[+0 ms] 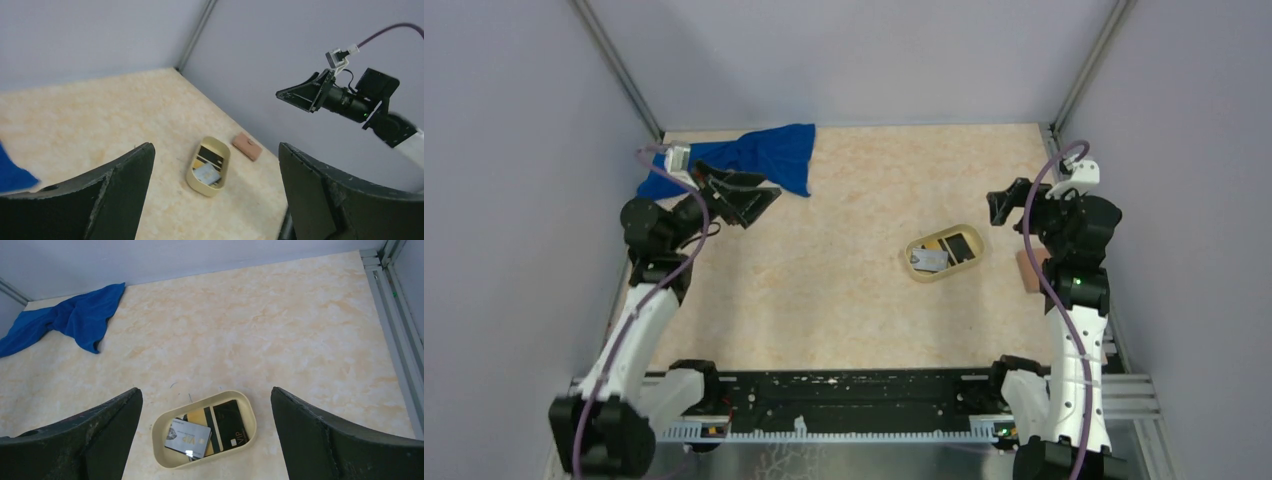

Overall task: Put the credit cards into the card holder
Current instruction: Move the storage box to the center of the board.

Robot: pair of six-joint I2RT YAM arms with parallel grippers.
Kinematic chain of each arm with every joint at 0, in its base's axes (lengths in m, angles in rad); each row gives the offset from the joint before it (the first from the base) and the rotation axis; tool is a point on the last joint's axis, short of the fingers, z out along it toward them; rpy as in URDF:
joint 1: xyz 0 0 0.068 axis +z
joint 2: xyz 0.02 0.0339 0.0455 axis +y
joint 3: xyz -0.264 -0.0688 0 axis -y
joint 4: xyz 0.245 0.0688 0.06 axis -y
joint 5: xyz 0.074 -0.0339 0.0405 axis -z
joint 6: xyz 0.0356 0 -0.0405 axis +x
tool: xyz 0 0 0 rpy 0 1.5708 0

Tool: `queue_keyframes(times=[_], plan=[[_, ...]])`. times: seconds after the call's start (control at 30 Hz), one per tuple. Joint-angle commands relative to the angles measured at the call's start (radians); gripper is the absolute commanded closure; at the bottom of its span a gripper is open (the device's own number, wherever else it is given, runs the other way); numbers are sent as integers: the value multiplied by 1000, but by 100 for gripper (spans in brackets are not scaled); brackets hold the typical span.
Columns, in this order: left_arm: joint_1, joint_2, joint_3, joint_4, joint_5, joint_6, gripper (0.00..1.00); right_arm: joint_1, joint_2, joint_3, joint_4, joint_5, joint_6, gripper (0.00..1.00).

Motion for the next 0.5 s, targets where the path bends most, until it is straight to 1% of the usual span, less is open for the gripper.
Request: queue_keyframes(times=[0.0, 0.07, 0.17, 0.23, 0.3, 0.37, 0.4, 0.47], plan=[[-29, -285, -11, -472, -226, 446, 1, 3, -21, 51, 48, -23, -2, 2], [-29, -394, -91, -425, -254, 428, 1, 3, -20, 36, 67, -69, -40, 1], [-29, -524, -199, -387, -287, 342, 1, 3, 0, 25, 53, -237, -172, 2], [-29, -575, -261, -348, -242, 323, 1, 4, 20, 36, -4, -351, -285, 2], [-29, -592, -289, -336, -203, 275, 1, 4, 42, 60, -79, -433, -392, 2], [-29, -579, -314, -314, -156, 209, 1, 3, 59, 72, -143, -444, -508, 2], [-30, -561, -334, -267, -108, 180, 2, 4, 71, 80, -184, -440, -573, 2], [-32, -494, -383, -126, -19, 67, 6, 4, 109, 98, -261, -397, -682, 2]])
